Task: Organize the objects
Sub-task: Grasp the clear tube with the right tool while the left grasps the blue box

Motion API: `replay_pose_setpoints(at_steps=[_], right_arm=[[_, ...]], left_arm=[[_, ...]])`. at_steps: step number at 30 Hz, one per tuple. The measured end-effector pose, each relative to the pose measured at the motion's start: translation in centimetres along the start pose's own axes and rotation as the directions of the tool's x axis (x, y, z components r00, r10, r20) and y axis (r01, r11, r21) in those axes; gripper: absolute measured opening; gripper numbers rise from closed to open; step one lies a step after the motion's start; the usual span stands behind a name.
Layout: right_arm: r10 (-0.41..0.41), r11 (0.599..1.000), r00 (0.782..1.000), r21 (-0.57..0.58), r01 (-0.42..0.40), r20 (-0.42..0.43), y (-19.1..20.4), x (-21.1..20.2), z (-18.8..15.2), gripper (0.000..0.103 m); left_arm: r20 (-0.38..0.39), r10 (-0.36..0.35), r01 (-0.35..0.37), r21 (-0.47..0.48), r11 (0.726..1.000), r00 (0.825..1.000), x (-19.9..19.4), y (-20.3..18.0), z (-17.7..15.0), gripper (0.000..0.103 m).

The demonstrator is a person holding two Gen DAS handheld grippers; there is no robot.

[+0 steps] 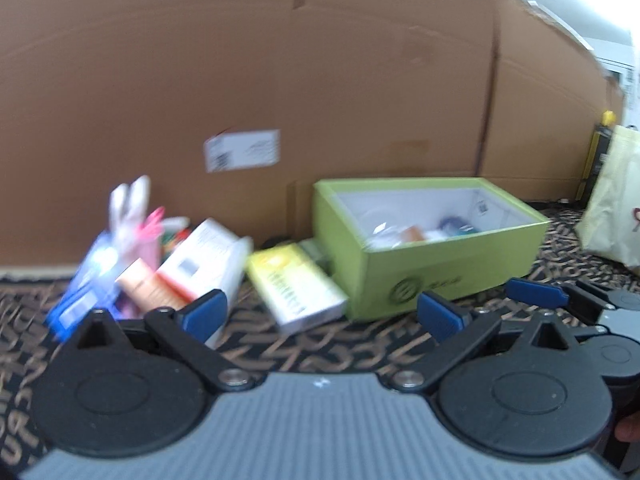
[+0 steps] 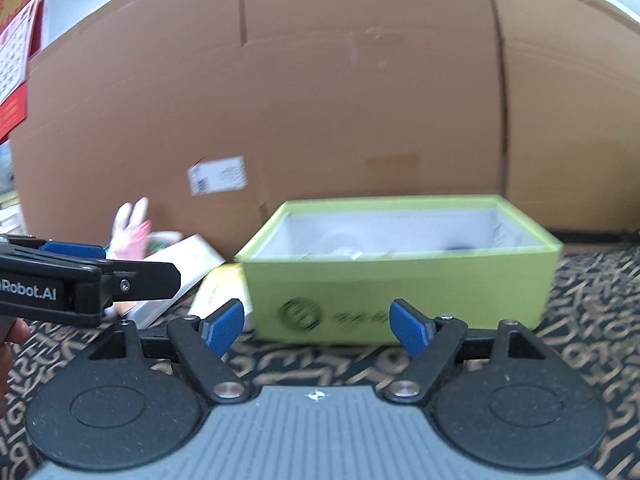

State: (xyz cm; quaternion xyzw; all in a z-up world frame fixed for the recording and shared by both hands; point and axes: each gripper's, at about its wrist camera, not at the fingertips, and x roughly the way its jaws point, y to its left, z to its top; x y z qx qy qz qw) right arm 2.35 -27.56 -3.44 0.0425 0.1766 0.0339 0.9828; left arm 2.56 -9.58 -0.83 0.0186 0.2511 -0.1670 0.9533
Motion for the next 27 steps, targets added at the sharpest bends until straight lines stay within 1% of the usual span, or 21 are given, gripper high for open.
replay_pose_setpoints(at_steps=[5, 8, 12, 14, 17, 20, 25, 26, 27], right_arm=[[0.059, 0.998, 0.996, 0.011, -0.059, -0.064, 2.4, 0.8, -1.8, 0.083], [0.089, 0.996, 0.991, 0.015, -0.087, -0.103, 3.9, 1.7, -2.8, 0.083], [0.122, 0.992, 0.98, 0.002, -0.124, -0.157, 5.9, 2.8, -3.4, 0.083], [0.135, 0.99, 0.977, -0.002, -0.138, -0.162, 6.8, 3.2, -3.4, 0.083], [0.147, 0.988, 0.977, -0.015, -0.151, -0.157, 7.6, 3.3, -3.2, 0.083], [0.153, 0.987, 0.975, -0.024, -0.159, -0.163, 8.4, 3.6, -3.1, 0.083], [0.162, 0.984, 0.972, -0.049, -0.173, -0.169, 9.7, 4.0, -2.8, 0.083], [0.163, 0.983, 0.972, -0.053, -0.174, -0.167, 9.9, 4.2, -2.6, 0.083], [0.162, 0.983, 0.973, -0.056, -0.174, -0.166, 10.2, 4.4, -2.4, 0.083]], left_arm=[[-0.06, 0.047, -0.053, -0.102, 0.993, 0.997, -0.6, 4.0, -2.1, 0.103], [-0.082, 0.099, -0.111, -0.151, 0.982, 0.992, -1.0, 6.3, -3.1, 0.103], [-0.103, 0.16, -0.18, -0.231, 0.956, 0.982, -1.5, 9.6, -3.9, 0.103], [-0.117, 0.191, -0.217, -0.272, 0.938, 0.974, -1.4, 11.2, -3.7, 0.103], [-0.111, 0.228, -0.252, -0.325, 0.911, 0.967, -0.9, 13.2, -3.0, 0.103], [-0.105, 0.273, -0.292, -0.344, 0.892, 0.956, 0.5, 14.6, -1.8, 0.103], [-0.131, 0.33, -0.355, -0.318, 0.879, 0.935, 3.2, 16.0, -0.7, 0.102], [-0.134, 0.335, -0.36, -0.309, 0.88, 0.933, 3.4, 16.3, -0.7, 0.096], [-0.14, 0.33, -0.358, -0.3, 0.884, 0.933, 3.6, 16.7, -0.8, 0.095]])
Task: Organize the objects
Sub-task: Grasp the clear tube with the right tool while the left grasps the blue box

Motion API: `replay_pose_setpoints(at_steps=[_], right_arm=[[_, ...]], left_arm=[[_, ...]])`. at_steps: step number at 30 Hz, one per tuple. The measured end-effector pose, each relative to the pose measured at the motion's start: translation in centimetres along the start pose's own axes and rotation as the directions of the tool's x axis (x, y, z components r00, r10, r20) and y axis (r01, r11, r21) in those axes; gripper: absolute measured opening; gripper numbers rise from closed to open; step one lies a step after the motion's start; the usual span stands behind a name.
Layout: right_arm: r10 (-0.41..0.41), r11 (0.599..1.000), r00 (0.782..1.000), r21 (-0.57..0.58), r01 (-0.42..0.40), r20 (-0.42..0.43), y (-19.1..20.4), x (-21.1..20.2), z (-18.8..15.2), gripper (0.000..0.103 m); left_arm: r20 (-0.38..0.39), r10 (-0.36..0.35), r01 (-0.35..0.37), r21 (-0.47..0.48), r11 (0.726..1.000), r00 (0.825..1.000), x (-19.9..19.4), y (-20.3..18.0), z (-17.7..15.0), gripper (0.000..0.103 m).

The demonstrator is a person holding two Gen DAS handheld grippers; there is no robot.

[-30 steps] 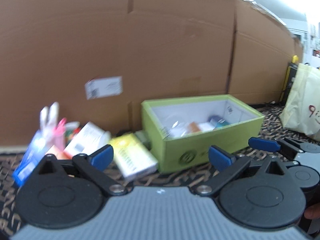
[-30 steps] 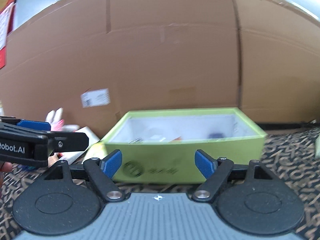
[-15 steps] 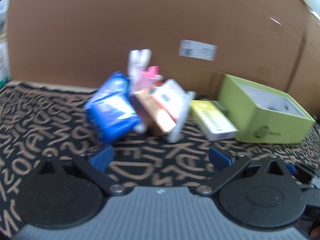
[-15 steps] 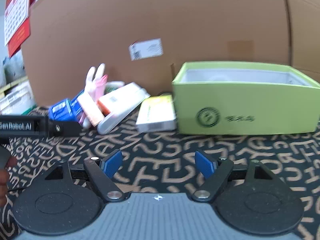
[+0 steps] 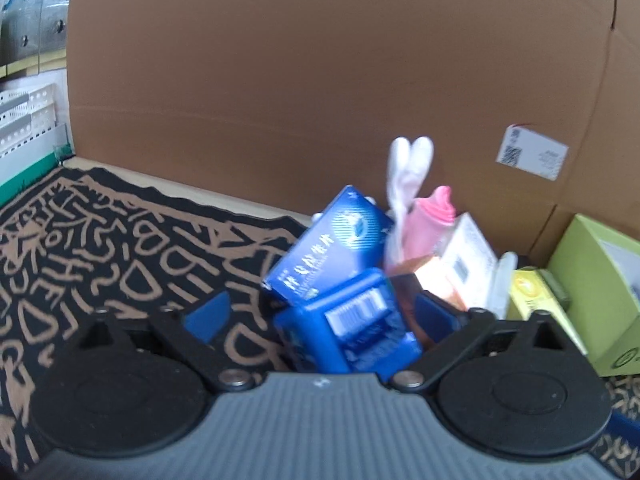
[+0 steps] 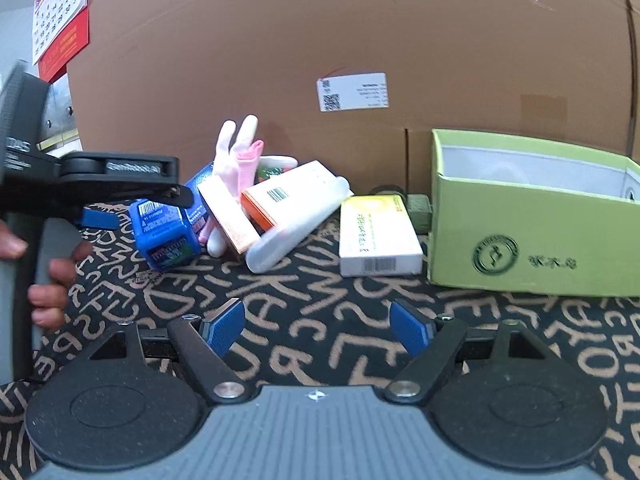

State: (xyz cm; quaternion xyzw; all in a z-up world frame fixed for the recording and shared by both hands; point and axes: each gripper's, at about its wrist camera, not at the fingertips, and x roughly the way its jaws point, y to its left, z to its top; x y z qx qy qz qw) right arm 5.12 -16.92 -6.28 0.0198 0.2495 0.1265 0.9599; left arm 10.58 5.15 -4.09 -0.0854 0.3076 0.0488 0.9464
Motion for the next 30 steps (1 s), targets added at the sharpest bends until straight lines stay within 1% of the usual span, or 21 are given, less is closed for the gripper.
replay_pose_setpoints(at_steps=[2, 3, 6, 8, 10, 14, 16, 17, 18, 19, 20, 21, 22, 25, 28, 30], right_arm=[[-0.007, 1.0, 1.0, -0.004, 0.007, 0.002, 0.4, 0.6, 0.5, 0.083], [-0.007, 1.0, 1.0, -0.007, 0.007, 0.002, 0.6, 1.1, 0.8, 0.083], [-0.002, 1.0, 1.0, -0.013, 0.002, -0.007, 1.4, 3.0, 1.8, 0.081], [0.012, 1.0, 1.0, -0.003, -0.012, -0.021, 1.8, 4.3, 2.4, 0.076], [0.036, 0.999, 0.999, 0.009, -0.035, -0.032, 2.2, 5.6, 2.9, 0.074], [0.036, 0.999, 0.999, -0.017, -0.037, -0.039, 3.5, 8.0, 3.7, 0.062], [0.029, 0.999, 0.998, -0.025, -0.03, -0.048, 3.8, 8.8, 3.8, 0.058], [0.027, 0.999, 0.998, -0.025, -0.029, -0.058, 3.9, 9.2, 3.8, 0.053], [0.03, 0.999, 0.997, -0.025, -0.031, -0.069, 3.9, 9.4, 3.7, 0.039], [0.036, 0.999, 0.996, -0.024, -0.038, -0.083, 3.8, 9.5, 3.5, 0.033], [0.037, 0.999, 0.995, -0.023, -0.039, -0.098, 3.7, 9.5, 3.3, 0.027], [0.035, 0.999, 0.994, -0.02, -0.037, -0.1, 3.6, 9.2, 3.1, 0.026], [0.032, 0.999, 0.995, -0.019, -0.034, -0.094, 3.4, 8.8, 2.9, 0.024], [0.033, 0.999, 0.996, -0.004, -0.034, -0.078, 2.5, 7.0, 2.5, 0.02], [0.068, 0.997, 0.995, 0.026, -0.066, -0.079, 1.1, 4.9, 1.9, 0.018], [0.093, 0.995, 0.991, 0.039, -0.09, -0.094, 0.2, 3.2, 1.2, 0.017]], left_arm=[[-0.01, -0.04, 0.039, -0.014, 0.999, 0.999, 0.1, 0.9, 0.0, 0.09], [-0.012, -0.048, 0.047, -0.02, 0.999, 0.999, -0.1, 1.3, -0.1, 0.089], [0.007, -0.023, 0.023, -0.003, 1.0, 1.0, -1.0, 2.2, -0.5, 0.089], [0.007, -0.014, 0.014, 0.001, 1.0, 1.0, -1.4, 2.9, -0.7, 0.089], [0.004, -0.012, 0.012, -0.008, 1.0, 1.0, -1.6, 3.6, -0.8, 0.089], [-0.011, 0.003, -0.003, -0.026, 1.0, 1.0, -1.0, 4.2, -0.7, 0.091], [-0.022, 0.0, -0.001, -0.034, 0.999, 1.0, -0.6, 4.3, -0.6, 0.092], [-0.027, -0.003, 0.002, -0.033, 0.999, 1.0, -0.4, 4.4, -0.7, 0.092], [-0.032, -0.004, 0.003, -0.031, 1.0, 0.999, -0.2, 4.4, -0.7, 0.091], [-0.038, -0.011, 0.01, -0.027, 1.0, 0.999, 0.0, 4.4, -0.8, 0.087], [-0.045, -0.026, 0.025, -0.024, 0.999, 0.999, 0.0, 4.5, -1.1, 0.077], [-0.058, -0.045, 0.043, -0.022, 0.999, 0.997, -0.1, 4.6, -1.3, 0.07], [-0.075, -0.063, 0.061, -0.022, 0.998, 0.995, 0.0, 4.5, -1.4, 0.059], [-0.074, -0.059, 0.06, 0.017, 0.998, 0.996, -0.6, 4.0, -2.0, 0.059], [-0.098, -0.116, 0.119, 0.032, 0.992, 0.988, -1.6, 3.8, -2.8, 0.059], [-0.11, -0.137, 0.145, 0.072, 0.987, 0.984, -2.8, 3.3, -3.7, 0.059]])
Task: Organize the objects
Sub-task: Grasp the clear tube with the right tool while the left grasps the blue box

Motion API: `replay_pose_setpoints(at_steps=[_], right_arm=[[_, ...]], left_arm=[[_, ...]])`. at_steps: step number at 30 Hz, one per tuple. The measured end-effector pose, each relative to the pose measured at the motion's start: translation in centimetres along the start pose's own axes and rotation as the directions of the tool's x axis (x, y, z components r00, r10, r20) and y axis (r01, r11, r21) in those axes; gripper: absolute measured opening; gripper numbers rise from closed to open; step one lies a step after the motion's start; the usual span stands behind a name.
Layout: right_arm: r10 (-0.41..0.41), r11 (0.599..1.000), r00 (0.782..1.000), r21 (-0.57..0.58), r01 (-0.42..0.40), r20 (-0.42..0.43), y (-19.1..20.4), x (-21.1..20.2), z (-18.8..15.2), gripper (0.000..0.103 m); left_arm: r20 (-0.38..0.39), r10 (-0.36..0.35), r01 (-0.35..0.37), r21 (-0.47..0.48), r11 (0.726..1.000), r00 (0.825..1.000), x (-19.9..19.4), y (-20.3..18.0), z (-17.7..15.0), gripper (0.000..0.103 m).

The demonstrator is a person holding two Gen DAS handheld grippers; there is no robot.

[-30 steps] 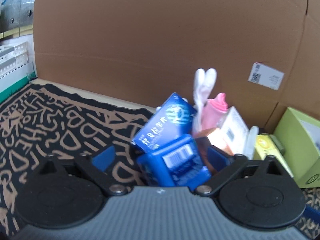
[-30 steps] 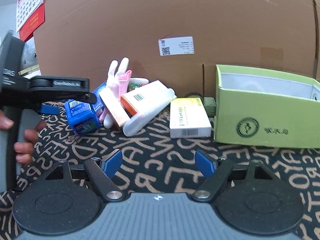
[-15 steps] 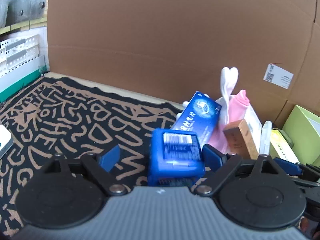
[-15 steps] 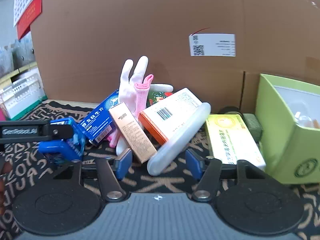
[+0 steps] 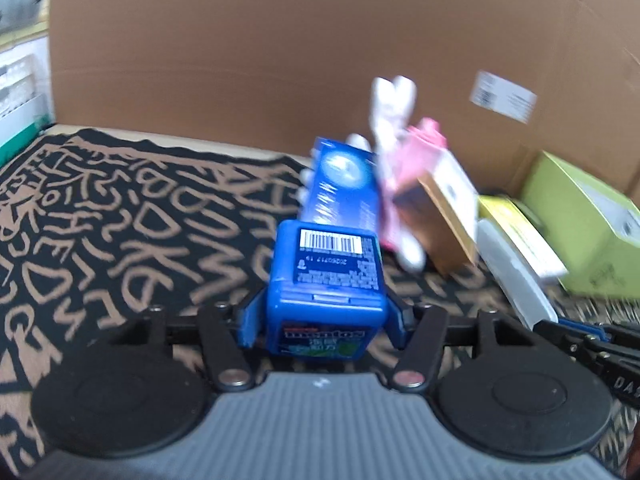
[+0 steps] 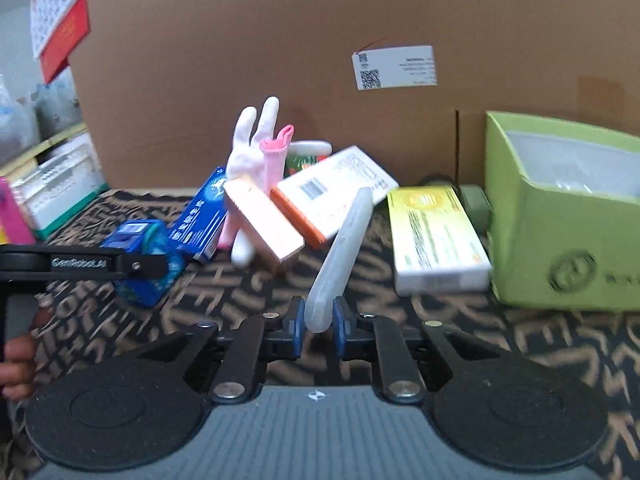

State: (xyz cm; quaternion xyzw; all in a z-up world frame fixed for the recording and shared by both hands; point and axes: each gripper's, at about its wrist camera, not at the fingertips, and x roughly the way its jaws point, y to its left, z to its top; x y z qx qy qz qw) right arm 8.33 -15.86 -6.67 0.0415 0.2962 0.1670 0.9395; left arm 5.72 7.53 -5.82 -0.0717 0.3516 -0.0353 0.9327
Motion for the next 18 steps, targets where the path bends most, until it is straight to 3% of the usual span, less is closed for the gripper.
replay_pose_setpoints(at_steps=[4, 6, 8, 10, 12, 18], right_arm=[[0.06, 0.998, 0.997, 0.004, -0.06, -0.058, -0.5, -4.0, -2.1, 0.016], [0.09, 0.996, 0.993, -0.01, -0.09, -0.075, -0.3, -6.1, -3.1, 0.016], [0.092, 0.995, 0.992, -0.027, -0.095, -0.09, -0.2, -7.3, -3.5, 0.017], [0.082, 0.996, 0.993, -0.04, -0.085, -0.082, -0.2, -7.6, -3.3, 0.029], [0.06, 0.997, 0.996, -0.049, -0.064, -0.068, -0.2, -7.0, -2.8, 0.047], [0.053, 0.994, 0.996, -0.097, -0.06, -0.068, 0.7, -4.1, -1.7, 0.046]], left_arm=[[-0.022, -0.056, 0.058, 0.093, 0.994, 0.998, -2.3, -1.8, -2.1, 0.059], [-0.034, -0.053, 0.057, 0.126, 0.99, 0.998, -2.9, -2.6, -2.7, 0.059], [-0.036, -0.035, 0.04, 0.143, 0.989, 0.999, -3.2, -3.2, -3.0, 0.067], [-0.027, -0.014, 0.018, 0.138, 0.99, 1.0, -3.1, -3.4, -2.8, 0.069], [-0.021, -0.013, 0.015, 0.121, 0.993, 1.0, -3.3, -3.3, -2.5, 0.069], [-0.008, -0.009, 0.01, 0.131, 0.991, 1.0, -3.4, -3.6, -1.8, 0.065]])
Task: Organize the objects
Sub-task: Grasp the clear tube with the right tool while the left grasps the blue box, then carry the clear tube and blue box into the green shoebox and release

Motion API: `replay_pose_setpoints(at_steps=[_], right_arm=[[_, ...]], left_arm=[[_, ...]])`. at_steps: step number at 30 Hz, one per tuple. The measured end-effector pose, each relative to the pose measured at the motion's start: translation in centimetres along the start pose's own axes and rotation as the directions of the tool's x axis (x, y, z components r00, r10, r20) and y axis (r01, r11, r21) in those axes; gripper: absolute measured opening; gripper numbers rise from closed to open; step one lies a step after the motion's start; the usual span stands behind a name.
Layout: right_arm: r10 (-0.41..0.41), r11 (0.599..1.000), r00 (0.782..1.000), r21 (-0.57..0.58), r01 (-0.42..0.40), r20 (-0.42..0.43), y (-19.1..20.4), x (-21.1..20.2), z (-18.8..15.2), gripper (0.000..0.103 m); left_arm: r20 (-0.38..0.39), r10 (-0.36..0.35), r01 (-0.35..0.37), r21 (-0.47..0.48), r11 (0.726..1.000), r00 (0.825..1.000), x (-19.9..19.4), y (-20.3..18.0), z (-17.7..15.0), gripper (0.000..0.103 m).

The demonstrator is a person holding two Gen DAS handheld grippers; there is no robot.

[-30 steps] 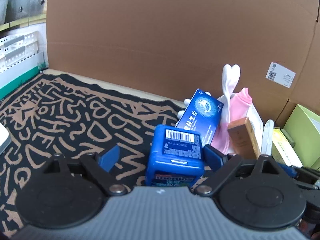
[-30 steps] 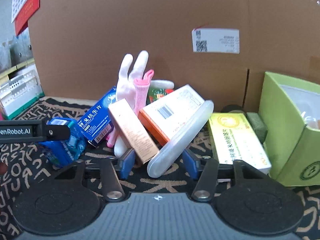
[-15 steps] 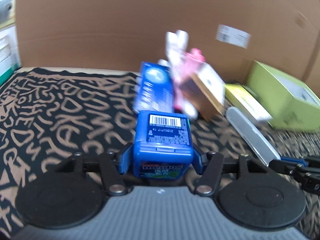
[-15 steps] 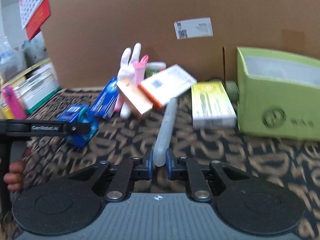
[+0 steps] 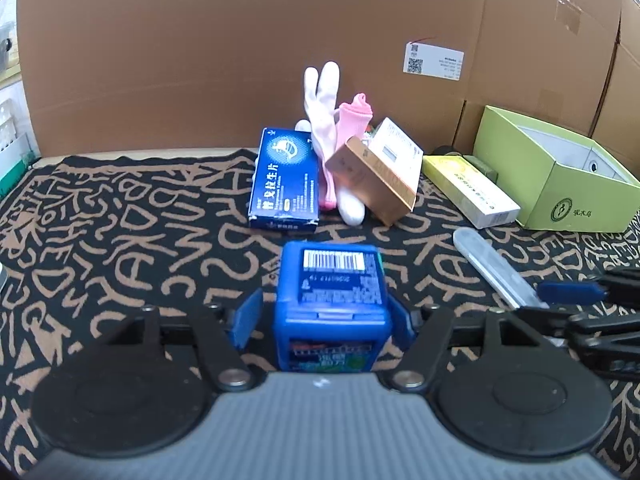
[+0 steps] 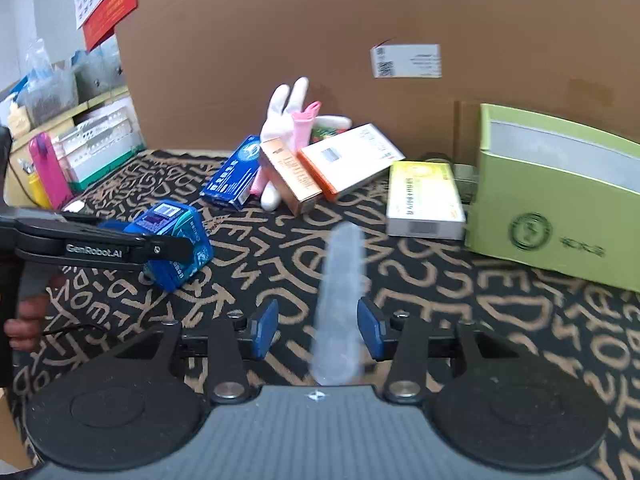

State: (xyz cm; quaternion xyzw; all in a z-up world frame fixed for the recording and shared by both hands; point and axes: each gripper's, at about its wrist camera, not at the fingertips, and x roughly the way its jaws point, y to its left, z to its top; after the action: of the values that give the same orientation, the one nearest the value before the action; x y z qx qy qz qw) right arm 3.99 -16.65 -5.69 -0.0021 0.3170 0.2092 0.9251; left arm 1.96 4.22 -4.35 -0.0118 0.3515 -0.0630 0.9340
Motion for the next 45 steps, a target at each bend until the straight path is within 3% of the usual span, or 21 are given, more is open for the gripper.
replay_pose_setpoints(at_steps=[4, 7, 12, 21, 25, 27, 29, 38, 45], right_arm=[[-0.027, 0.998, 1.0, -0.049, 0.027, -0.002, 0.6, 1.0, 0.4, 0.037], [-0.028, 0.999, 1.0, -0.043, 0.028, -0.009, 0.5, 1.3, 0.8, 0.037], [-0.107, 0.991, 0.994, -0.084, 0.106, -0.015, 0.6, 1.9, 0.8, 0.037], [-0.091, 0.996, 0.995, -0.031, 0.09, -0.045, -0.5, 3.2, 0.7, 0.041], [-0.083, 0.995, 0.996, -0.051, 0.081, -0.044, -0.4, 3.2, 0.6, 0.046], [-0.091, 0.994, 0.996, -0.055, 0.089, -0.026, -0.2, 3.0, 0.4, 0.032], [-0.092, 0.994, 0.996, -0.059, 0.092, -0.006, -0.1, 2.8, 0.0, 0.032], [-0.028, 0.998, 0.996, 0.05, 0.023, 0.088, -1.5, -0.9, -0.3, 0.031], [-0.083, 0.989, 0.976, 0.135, 0.056, 0.2, -5.6, -5.5, 1.2, 0.031]], left_arm=[[-0.002, -0.003, 0.003, 0.018, 1.0, 1.0, 0.6, -0.5, 0.4, 0.068], [-0.013, -0.004, 0.004, 0.031, 1.0, 1.0, 1.2, -0.7, 0.5, 0.068], [-0.029, 0.005, -0.005, 0.023, 1.0, 1.0, 1.9, -0.6, 0.5, 0.067], [-0.064, 0.028, -0.027, 0.016, 0.999, 0.998, 2.8, 0.0, 0.3, 0.067], [-0.061, 0.02, -0.017, 0.041, 0.999, 0.998, 2.7, -0.2, 0.1, 0.055], [-0.06, 0.031, -0.027, 0.061, 0.998, 0.998, 2.7, -0.6, 0.0, 0.055], [-0.063, 0.029, -0.025, 0.068, 0.997, 0.998, 2.6, -0.8, 0.0, 0.055], [-0.038, -0.108, 0.111, 0.083, 0.99, 0.993, 1.1, -3.8, 1.7, 0.055], [0.038, -0.272, 0.264, 0.149, 0.953, 0.961, -0.1, -9.3, 5.9, 0.055]])
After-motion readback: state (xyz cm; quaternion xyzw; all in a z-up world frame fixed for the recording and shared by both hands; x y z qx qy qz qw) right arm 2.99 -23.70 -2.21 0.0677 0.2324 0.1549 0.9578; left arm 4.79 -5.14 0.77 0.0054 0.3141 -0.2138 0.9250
